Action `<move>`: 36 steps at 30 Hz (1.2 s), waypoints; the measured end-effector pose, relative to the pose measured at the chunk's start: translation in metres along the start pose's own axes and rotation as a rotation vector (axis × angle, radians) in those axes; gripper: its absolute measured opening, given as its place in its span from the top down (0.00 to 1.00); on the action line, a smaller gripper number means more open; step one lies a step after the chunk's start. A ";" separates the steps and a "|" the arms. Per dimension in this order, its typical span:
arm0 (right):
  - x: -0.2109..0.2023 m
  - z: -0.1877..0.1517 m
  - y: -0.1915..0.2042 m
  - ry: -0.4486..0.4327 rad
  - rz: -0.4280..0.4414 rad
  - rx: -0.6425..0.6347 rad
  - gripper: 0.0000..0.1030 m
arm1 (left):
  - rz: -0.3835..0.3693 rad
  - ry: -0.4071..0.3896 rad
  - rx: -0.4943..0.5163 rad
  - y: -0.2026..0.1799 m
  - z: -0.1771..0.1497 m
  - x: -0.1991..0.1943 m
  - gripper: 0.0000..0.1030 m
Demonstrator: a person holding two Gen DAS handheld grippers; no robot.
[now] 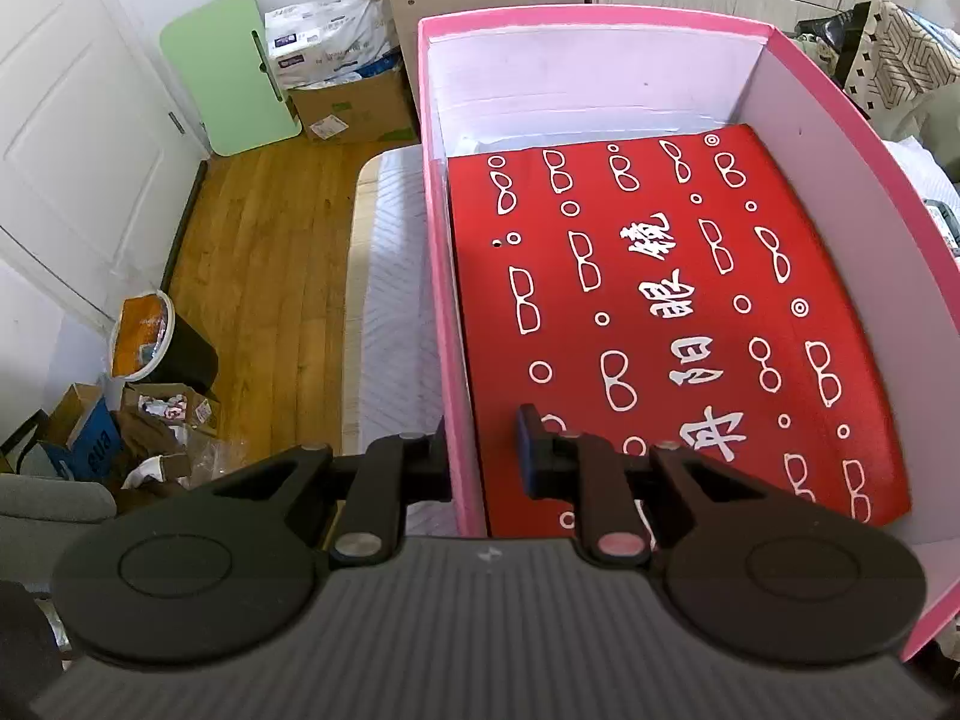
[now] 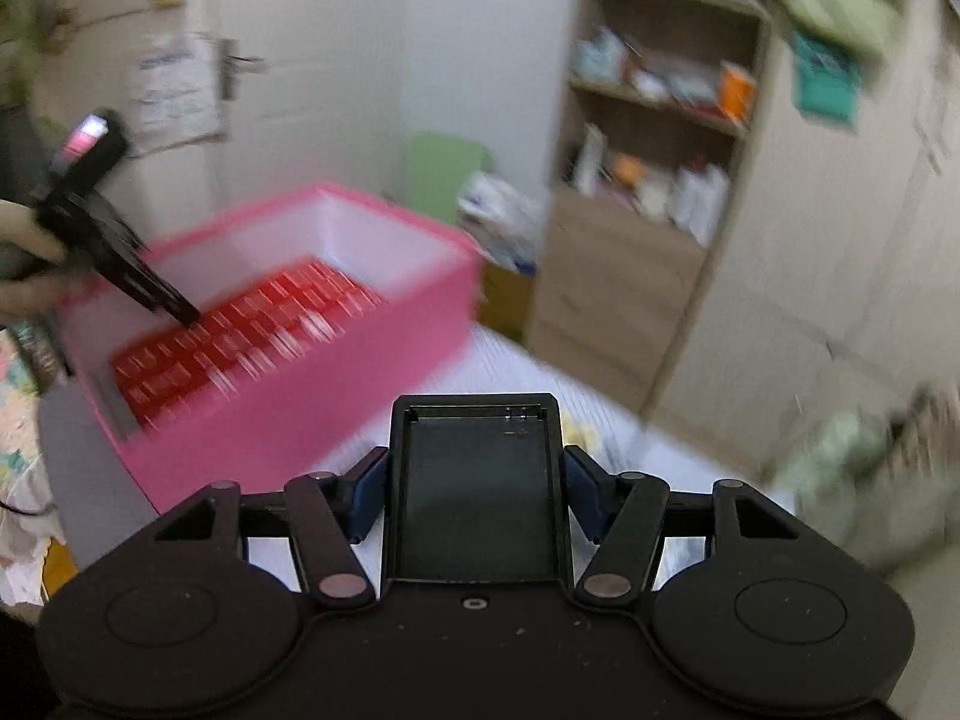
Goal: Organize rigid objects
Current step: 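Carry the black tray with the right tool and drop it into the pink box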
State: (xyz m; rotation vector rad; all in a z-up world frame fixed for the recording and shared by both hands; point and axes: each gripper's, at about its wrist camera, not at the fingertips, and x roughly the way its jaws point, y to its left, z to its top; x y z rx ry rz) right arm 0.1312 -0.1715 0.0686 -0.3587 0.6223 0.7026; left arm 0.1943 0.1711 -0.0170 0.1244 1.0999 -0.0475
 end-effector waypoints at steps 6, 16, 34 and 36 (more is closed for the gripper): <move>0.034 0.074 0.041 0.002 0.165 -0.227 0.36 | 0.027 0.013 0.039 -0.004 0.002 0.002 0.83; 0.157 0.121 0.095 0.169 0.270 -0.457 0.36 | -0.004 -0.021 -0.015 0.000 -0.002 0.001 0.83; 0.244 0.132 0.104 0.314 0.367 -0.523 0.36 | -0.012 -0.041 -0.025 0.003 -0.006 0.001 0.83; 0.252 0.131 0.107 0.328 0.374 -0.527 0.36 | -0.009 -0.041 -0.027 0.003 -0.007 0.001 0.83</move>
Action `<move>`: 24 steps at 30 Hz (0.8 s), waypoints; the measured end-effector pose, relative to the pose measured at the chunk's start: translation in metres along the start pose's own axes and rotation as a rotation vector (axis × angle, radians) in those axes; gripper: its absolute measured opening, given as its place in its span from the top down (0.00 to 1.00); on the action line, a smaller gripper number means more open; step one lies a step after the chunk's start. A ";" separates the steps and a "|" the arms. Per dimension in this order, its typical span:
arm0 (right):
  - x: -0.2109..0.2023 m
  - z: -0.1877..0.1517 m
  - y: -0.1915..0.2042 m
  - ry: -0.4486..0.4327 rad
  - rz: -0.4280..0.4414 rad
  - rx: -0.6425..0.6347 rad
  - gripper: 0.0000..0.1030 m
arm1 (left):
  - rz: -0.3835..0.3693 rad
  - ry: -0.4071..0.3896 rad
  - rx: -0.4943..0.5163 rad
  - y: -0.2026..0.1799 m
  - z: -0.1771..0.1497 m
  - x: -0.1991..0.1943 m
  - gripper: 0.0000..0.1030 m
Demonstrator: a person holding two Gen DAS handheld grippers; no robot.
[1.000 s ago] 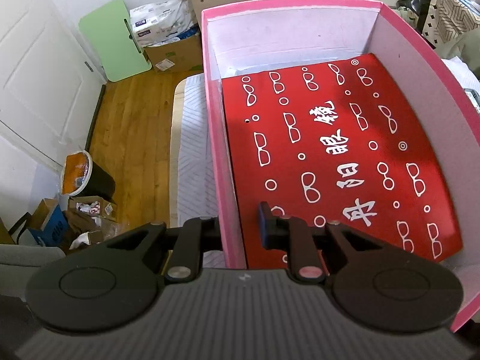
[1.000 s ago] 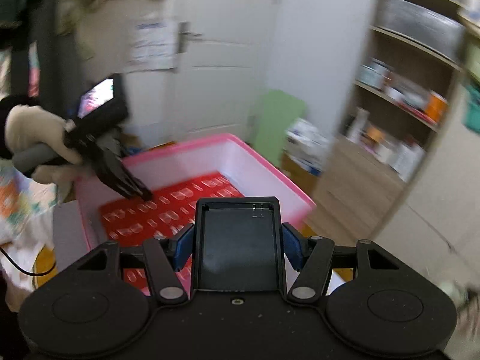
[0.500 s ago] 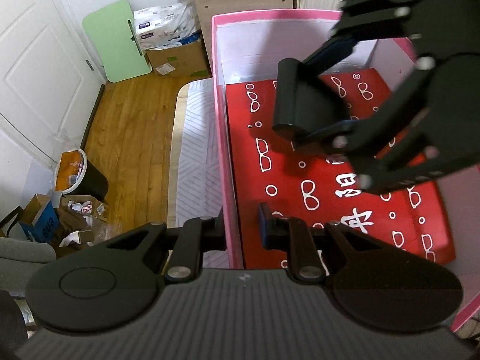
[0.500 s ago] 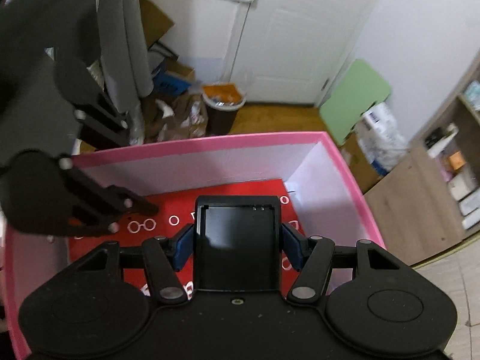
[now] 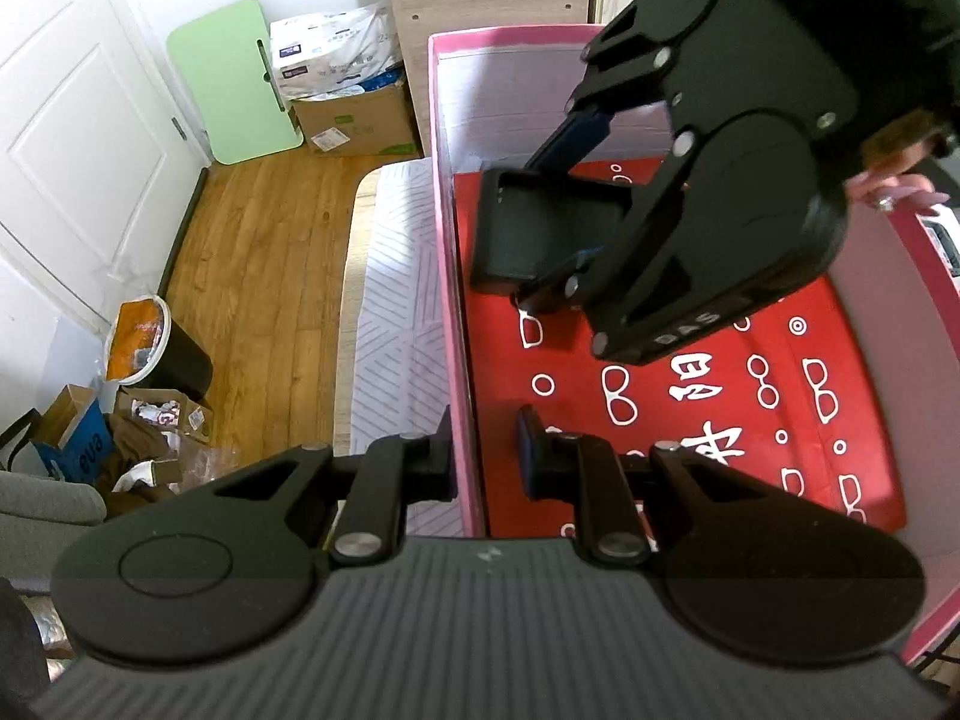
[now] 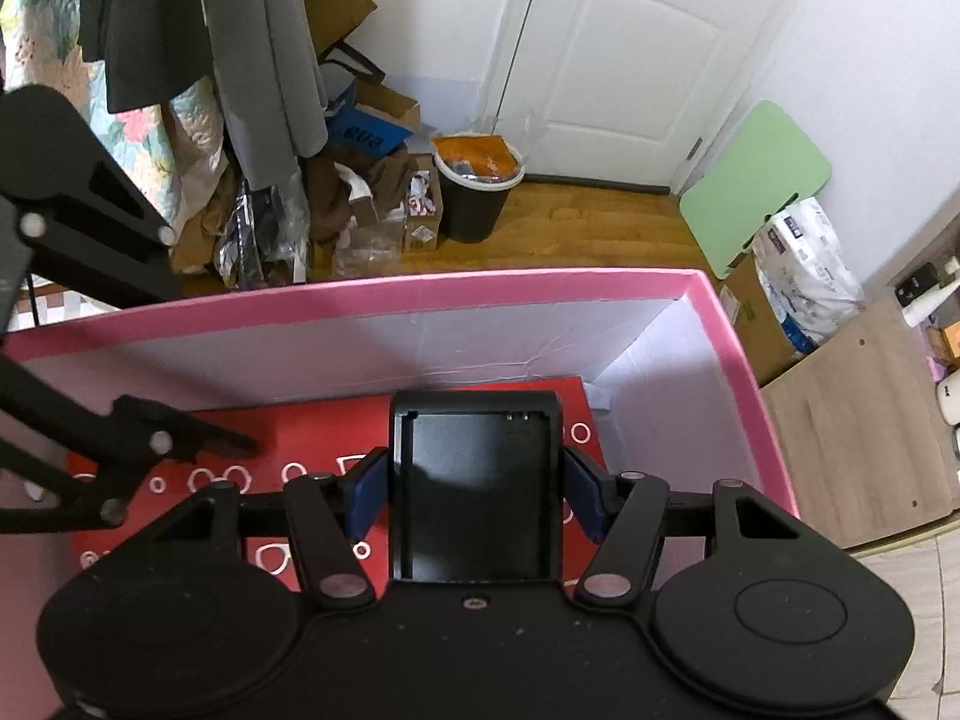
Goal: Organize rigid objects
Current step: 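Carry the black tray with the right tool and drop it into the pink box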
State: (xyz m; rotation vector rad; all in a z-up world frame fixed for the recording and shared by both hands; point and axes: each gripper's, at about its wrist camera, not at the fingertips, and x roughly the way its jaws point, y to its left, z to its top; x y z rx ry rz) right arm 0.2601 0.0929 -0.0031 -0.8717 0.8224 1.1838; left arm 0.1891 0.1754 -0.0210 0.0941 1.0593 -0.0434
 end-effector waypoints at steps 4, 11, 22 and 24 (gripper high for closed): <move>0.009 0.001 0.001 0.010 0.003 -0.015 0.35 | 0.002 -0.002 0.002 -0.002 0.000 0.000 0.83; -0.032 -0.005 -0.001 -0.075 -0.011 0.039 0.25 | 0.001 -0.003 0.003 -0.002 0.001 0.000 0.83; -0.157 -0.109 0.002 -0.372 -0.181 0.450 0.16 | 0.002 -0.002 0.014 -0.003 0.000 0.000 0.83; -0.173 -0.132 0.008 -0.409 -0.235 0.491 0.16 | 0.003 -0.002 0.015 -0.004 0.001 0.000 0.83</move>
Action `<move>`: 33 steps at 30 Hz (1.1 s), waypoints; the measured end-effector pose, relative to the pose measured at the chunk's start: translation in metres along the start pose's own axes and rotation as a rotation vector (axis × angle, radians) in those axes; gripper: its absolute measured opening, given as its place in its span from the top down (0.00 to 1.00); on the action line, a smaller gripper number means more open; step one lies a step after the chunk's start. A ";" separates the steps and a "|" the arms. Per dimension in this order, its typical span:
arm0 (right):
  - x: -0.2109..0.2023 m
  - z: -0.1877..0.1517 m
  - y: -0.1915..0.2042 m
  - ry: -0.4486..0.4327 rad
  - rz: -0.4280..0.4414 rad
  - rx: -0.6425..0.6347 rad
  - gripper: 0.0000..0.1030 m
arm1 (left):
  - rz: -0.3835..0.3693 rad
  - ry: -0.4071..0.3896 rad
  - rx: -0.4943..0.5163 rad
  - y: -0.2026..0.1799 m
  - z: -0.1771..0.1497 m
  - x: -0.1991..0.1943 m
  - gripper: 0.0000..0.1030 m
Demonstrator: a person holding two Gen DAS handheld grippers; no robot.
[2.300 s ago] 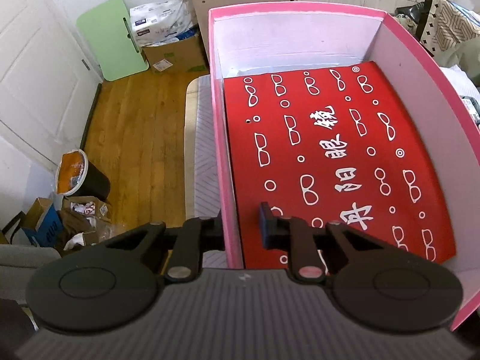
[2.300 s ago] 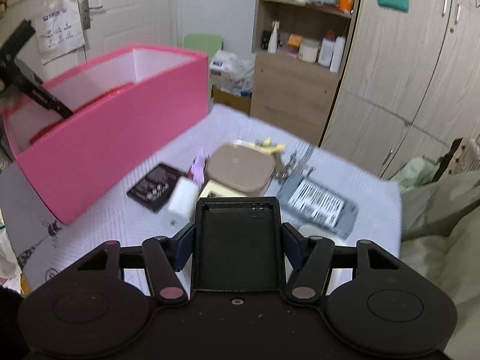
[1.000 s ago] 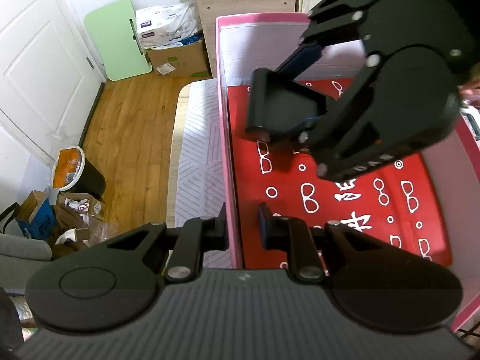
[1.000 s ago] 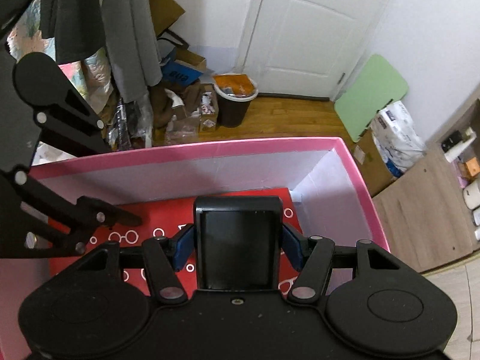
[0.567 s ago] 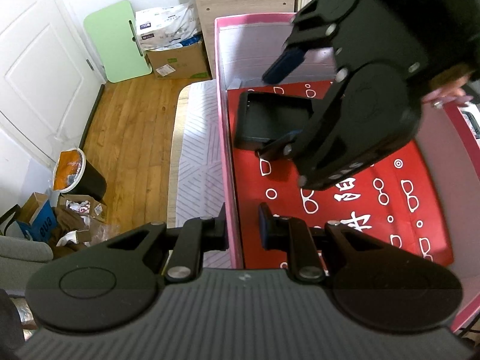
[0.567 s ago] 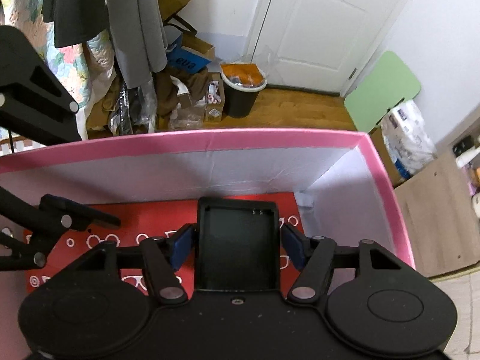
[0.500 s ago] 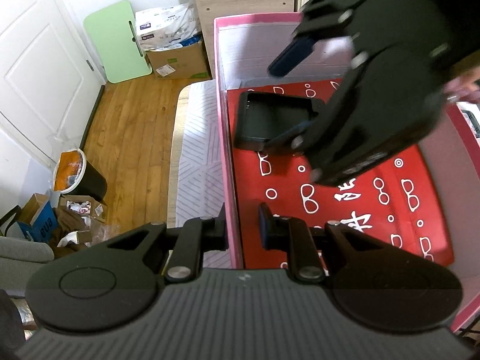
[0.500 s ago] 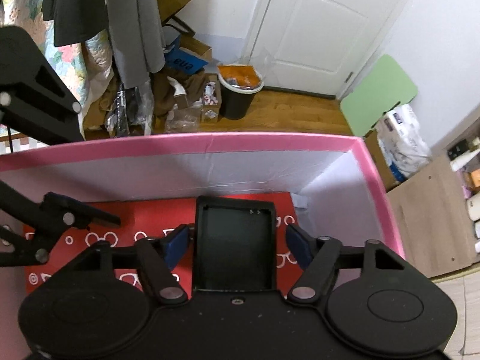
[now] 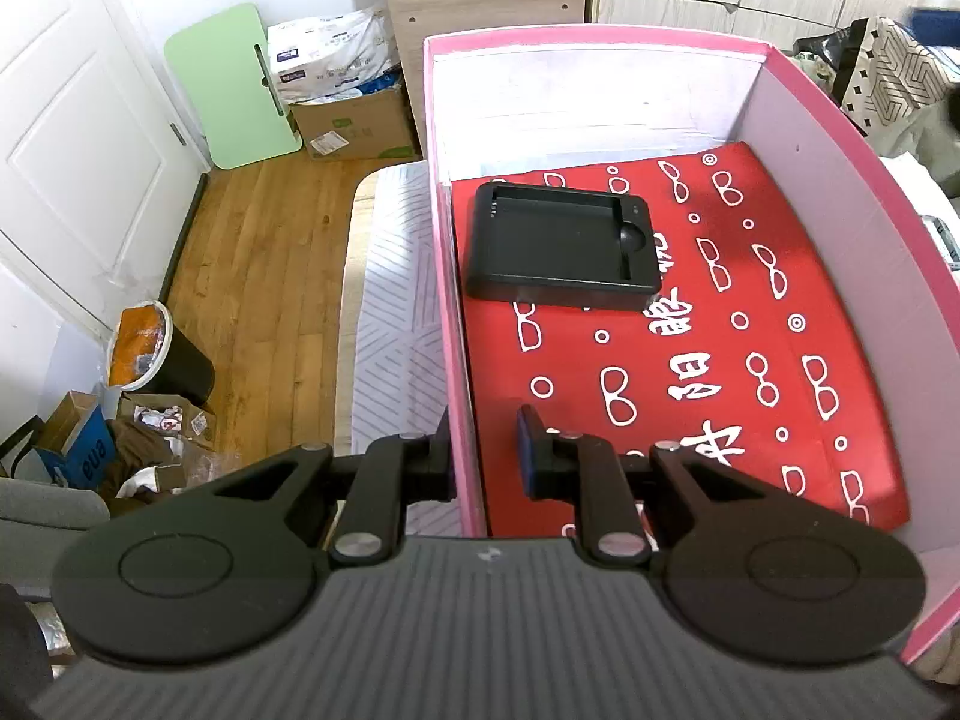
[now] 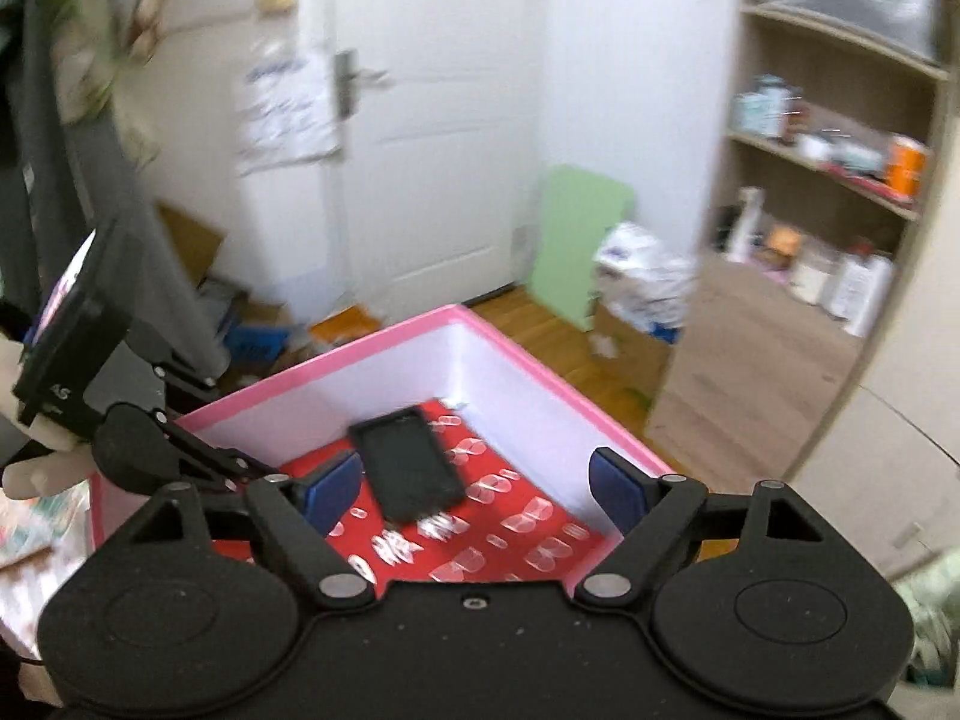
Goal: Organize rigid objects
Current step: 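Carry the black tray with the right tool and drop it into the pink box, then grasp the white charger plug on the table with the right tool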
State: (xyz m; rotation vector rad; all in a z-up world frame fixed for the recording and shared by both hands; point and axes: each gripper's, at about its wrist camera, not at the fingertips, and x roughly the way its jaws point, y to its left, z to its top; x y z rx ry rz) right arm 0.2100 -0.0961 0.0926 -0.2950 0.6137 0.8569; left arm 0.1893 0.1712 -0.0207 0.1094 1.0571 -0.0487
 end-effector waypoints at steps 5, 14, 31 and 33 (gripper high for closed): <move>-0.030 -0.044 -0.016 -0.025 -0.142 0.081 0.07 | 0.000 -0.013 -0.006 0.000 0.000 -0.002 0.83; -0.024 -0.122 -0.025 0.125 -0.175 0.229 0.21 | 0.006 -0.015 0.006 -0.001 -0.002 -0.004 0.83; -0.015 -0.164 0.020 0.105 -0.200 0.234 0.68 | -0.012 -0.014 -0.018 0.004 -0.002 -0.003 0.83; -0.015 -0.163 0.022 0.109 -0.194 0.217 0.68 | -0.018 -0.013 -0.024 0.005 -0.002 -0.003 0.83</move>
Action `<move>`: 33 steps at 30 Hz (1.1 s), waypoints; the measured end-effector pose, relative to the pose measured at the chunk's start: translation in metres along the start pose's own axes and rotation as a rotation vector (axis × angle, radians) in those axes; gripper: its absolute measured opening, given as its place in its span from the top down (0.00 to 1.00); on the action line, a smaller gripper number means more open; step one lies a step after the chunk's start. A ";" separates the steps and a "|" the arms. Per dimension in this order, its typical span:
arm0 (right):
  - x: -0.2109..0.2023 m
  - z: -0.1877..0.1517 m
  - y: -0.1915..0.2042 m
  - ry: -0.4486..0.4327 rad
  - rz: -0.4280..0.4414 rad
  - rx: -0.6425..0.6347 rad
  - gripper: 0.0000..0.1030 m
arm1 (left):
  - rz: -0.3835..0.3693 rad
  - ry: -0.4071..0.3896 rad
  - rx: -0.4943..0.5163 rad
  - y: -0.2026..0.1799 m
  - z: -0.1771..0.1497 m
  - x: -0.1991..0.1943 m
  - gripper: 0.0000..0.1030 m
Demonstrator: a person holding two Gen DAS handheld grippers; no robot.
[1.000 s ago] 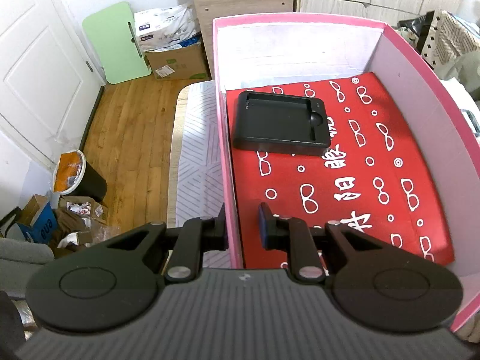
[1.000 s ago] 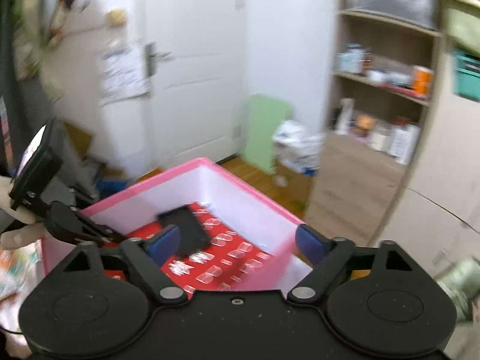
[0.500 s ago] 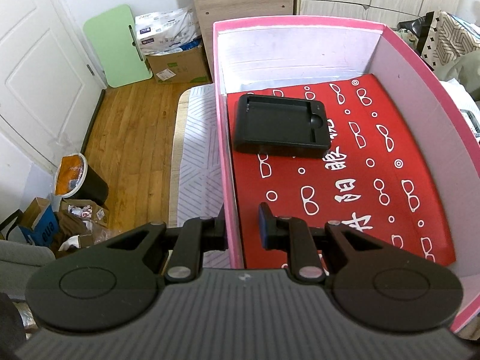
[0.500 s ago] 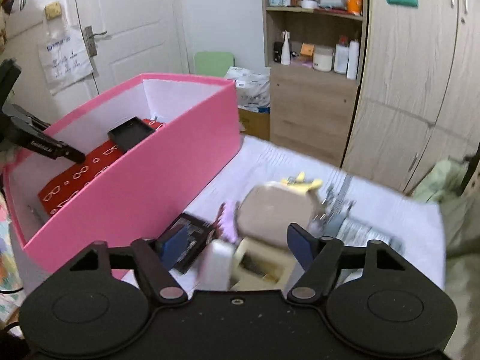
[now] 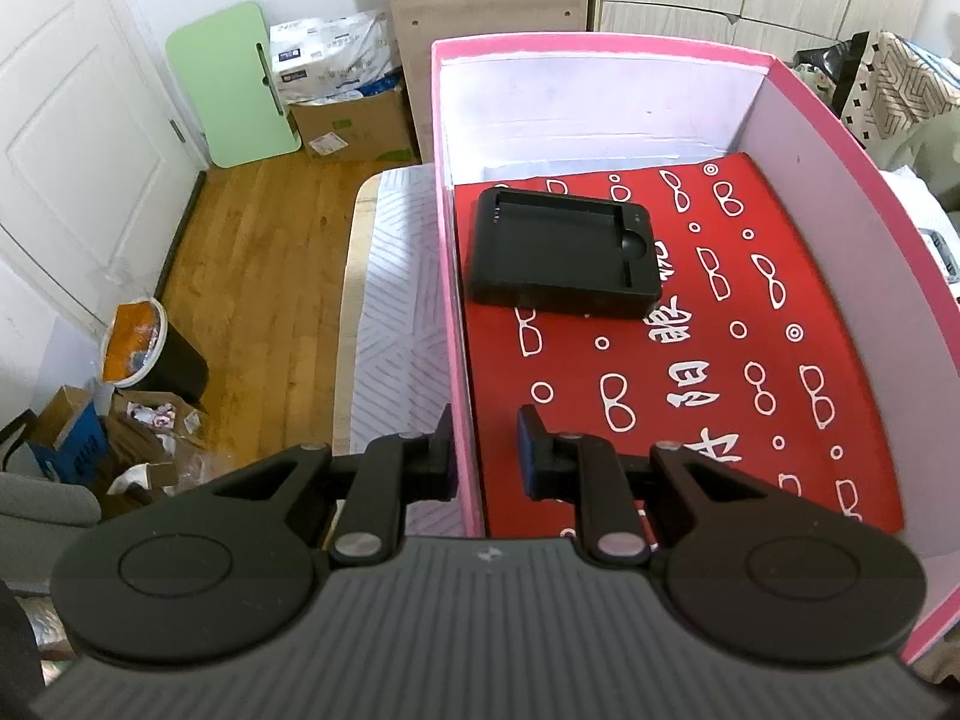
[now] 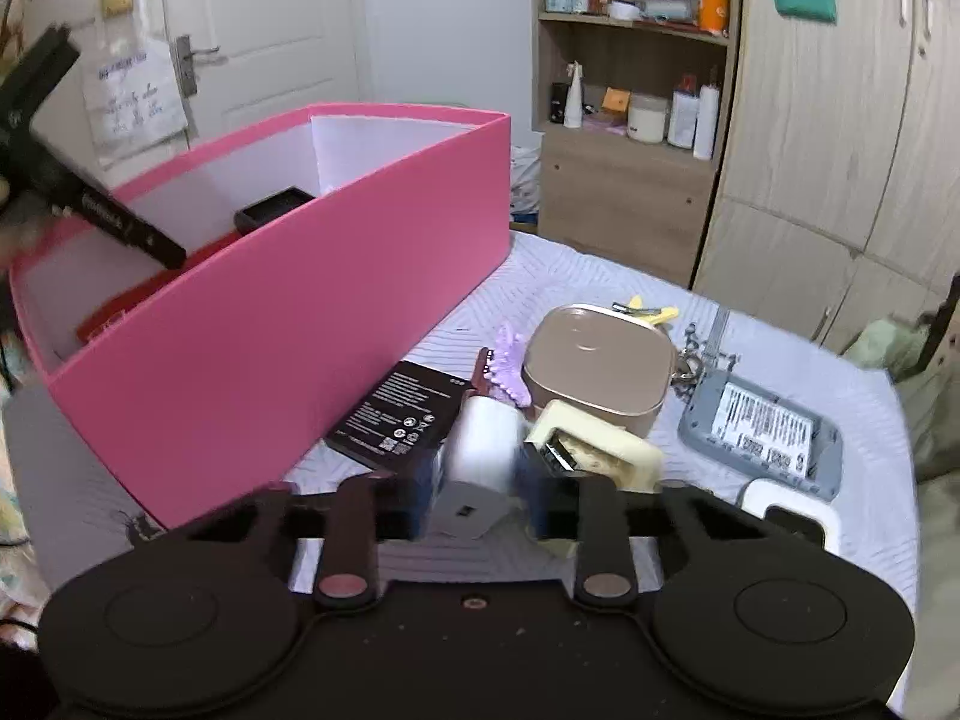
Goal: Organize rigid objects
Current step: 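Grasp the white charger plug on the table with the right tool, then carry the white charger plug into the pink box and release it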
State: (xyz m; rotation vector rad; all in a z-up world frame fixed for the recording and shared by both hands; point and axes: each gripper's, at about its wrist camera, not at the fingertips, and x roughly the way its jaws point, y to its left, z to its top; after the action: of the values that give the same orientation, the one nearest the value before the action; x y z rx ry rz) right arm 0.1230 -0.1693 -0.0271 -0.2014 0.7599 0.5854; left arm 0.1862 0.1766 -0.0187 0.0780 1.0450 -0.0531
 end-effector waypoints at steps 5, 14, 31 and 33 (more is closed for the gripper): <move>0.004 -0.002 0.001 0.011 0.047 0.020 0.70 | 0.000 -0.003 -0.002 -0.001 0.000 0.001 0.83; -0.020 0.014 -0.021 -0.016 0.132 0.177 0.74 | -0.002 -0.008 -0.004 -0.001 0.000 0.001 0.83; 0.002 0.173 0.042 0.165 0.413 0.004 0.74 | -0.002 -0.012 0.008 -0.001 -0.001 0.000 0.83; 0.036 0.178 0.058 0.264 0.434 0.002 0.74 | -0.011 -0.015 -0.003 0.001 -0.002 0.000 0.83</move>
State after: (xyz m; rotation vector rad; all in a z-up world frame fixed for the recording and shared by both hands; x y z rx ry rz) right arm 0.2158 -0.0394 0.0770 -0.1119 1.0713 0.9820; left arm 0.1846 0.1779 -0.0191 0.0693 1.0309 -0.0617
